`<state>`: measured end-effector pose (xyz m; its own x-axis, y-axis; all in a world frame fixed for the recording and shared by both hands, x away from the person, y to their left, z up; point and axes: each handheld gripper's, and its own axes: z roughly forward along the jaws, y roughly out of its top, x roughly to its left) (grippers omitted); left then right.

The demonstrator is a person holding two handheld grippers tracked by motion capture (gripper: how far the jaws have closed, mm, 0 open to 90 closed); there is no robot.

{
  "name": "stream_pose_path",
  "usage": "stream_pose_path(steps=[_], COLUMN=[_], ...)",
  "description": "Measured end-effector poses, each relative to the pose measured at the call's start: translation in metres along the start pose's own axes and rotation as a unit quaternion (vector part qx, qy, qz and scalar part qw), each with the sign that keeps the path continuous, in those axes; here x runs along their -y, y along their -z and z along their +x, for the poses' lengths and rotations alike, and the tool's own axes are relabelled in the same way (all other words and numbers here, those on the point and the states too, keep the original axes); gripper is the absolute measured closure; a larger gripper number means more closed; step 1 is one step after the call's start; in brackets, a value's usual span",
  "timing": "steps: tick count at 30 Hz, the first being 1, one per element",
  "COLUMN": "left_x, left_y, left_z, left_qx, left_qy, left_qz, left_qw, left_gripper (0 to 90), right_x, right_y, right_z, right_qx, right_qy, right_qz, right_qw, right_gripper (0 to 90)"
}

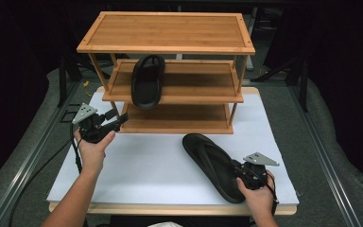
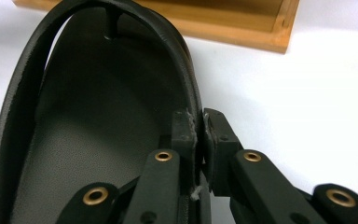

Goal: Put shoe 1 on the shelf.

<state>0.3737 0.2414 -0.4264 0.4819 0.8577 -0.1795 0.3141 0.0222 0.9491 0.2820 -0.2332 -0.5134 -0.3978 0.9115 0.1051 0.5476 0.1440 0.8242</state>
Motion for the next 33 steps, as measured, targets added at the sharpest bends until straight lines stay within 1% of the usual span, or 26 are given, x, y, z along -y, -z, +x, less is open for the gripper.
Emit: stream_pose_path(steps=[1,3,5,7,9,13,15,17,18,20,21,22,25,26,30,33], left_x=[0.000,0.000,0.000,0.000,0.000,0.000,0.000,0.001,0.001,0.002,0.002,0.003,0.003,0.003,0.001,0.000], left_y=[0.000,0.000,0.001,0.002,0.003,0.005,0.006,0.008,0.008,0.008,0.008,0.008,0.008,0.008,0.010,0.011], left_z=[0.000,0.001,0.002,0.002,0.003,0.004,0.005,0.007,0.009,0.011,0.011,0.012,0.010,0.009,0.007,0.008], left_qx=[0.001,0.001,0.003,0.002,0.002,-0.001,-0.001,-0.005,-0.006,-0.006,-0.006,-0.007,-0.005,-0.006,-0.005,-0.005], left_qy=[0.001,0.002,0.005,0.007,0.006,0.009,0.010,0.015,0.017,0.024,0.024,0.025,0.022,0.020,0.014,0.017], left_qz=[0.002,0.001,-0.001,-0.002,0.000,-0.001,-0.001,-0.004,-0.003,-0.004,-0.004,-0.002,0.001,0.000,-0.003,-0.006], left_qw=[1.0000,1.0000,1.0000,1.0000,1.0000,1.0000,0.9999,0.9999,0.9998,0.9997,0.9997,0.9997,0.9998,0.9998,0.9999,0.9998], left_gripper=[44.5,44.5,44.5,44.5,44.4,44.5,44.4,44.2,44.2,44.1,44.1,44.1,43.9,43.9,43.9,43.9], right_x=[-0.002,-0.004,-0.006,-0.007,-0.010,-0.016,-0.020,-0.023,-0.025,-0.029,-0.029,-0.035,-0.045,-0.048,-0.062,-0.071], right_y=[0.004,0.007,0.009,0.011,0.014,0.019,0.021,0.024,0.025,0.029,0.029,0.034,0.042,0.044,0.054,0.059], right_z=[0.000,0.000,-0.001,-0.002,-0.002,-0.001,0.000,0.002,0.004,0.006,0.006,0.008,0.011,0.012,0.016,0.018], right_qx=[-0.008,-0.006,-0.009,-0.013,-0.016,-0.033,-0.039,-0.042,-0.046,-0.048,-0.048,-0.057,-0.068,-0.067,-0.071,-0.073], right_qy=[-0.001,-0.004,-0.009,-0.013,-0.014,-0.022,-0.020,-0.017,-0.015,-0.012,-0.012,-0.014,-0.012,-0.009,0.000,0.004], right_qz=[-0.008,-0.015,-0.017,-0.026,-0.030,-0.034,-0.035,-0.034,-0.039,-0.038,-0.038,-0.043,-0.051,-0.056,-0.060,-0.064], right_qw=[0.9999,0.9999,0.9998,0.9995,0.9993,0.9986,0.9984,0.9984,0.9981,0.9981,0.9981,0.9974,0.9963,0.9962,0.9957,0.9953], right_gripper=[83.9,83.9,83.9,83.9,83.9,83.9,83.9,84.0,84.0,84.0,84.0,84.0,84.1,84.1,84.1,84.1])
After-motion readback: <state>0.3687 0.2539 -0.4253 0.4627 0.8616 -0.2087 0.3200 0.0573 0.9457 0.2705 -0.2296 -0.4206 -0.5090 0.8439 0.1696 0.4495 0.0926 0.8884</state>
